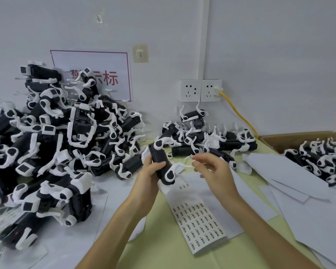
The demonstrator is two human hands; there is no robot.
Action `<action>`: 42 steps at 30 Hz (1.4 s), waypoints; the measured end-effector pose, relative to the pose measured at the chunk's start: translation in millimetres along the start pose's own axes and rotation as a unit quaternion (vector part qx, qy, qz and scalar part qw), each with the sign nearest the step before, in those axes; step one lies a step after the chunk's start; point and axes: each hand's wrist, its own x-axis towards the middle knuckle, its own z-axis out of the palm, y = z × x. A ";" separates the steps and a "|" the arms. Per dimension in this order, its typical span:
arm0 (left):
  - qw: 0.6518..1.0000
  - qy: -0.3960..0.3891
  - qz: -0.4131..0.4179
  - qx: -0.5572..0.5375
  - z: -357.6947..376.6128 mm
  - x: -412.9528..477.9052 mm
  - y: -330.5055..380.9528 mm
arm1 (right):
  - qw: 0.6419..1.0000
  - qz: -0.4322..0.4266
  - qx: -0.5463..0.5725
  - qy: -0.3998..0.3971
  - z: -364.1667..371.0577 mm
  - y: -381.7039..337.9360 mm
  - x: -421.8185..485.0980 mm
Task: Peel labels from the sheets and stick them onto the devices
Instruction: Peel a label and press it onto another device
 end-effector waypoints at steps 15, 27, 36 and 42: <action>0.973 -0.031 0.098 0.205 3.3 -1.0 -21.0 | 0.993 -0.050 0.077 -0.079 8.6 -20.6 -8.8; 0.952 -0.032 0.156 0.261 9.0 -3.4 -26.1 | 0.996 -0.028 0.015 -0.077 5.5 -18.3 -6.7; 0.949 -0.040 0.166 0.266 7.7 -0.4 -28.9 | 0.997 -0.033 -0.003 -0.076 5.2 -18.5 -6.4; 0.944 -0.048 0.173 0.276 6.0 0.7 -30.5 | 0.997 -0.030 -0.001 -0.078 4.4 -19.2 -6.3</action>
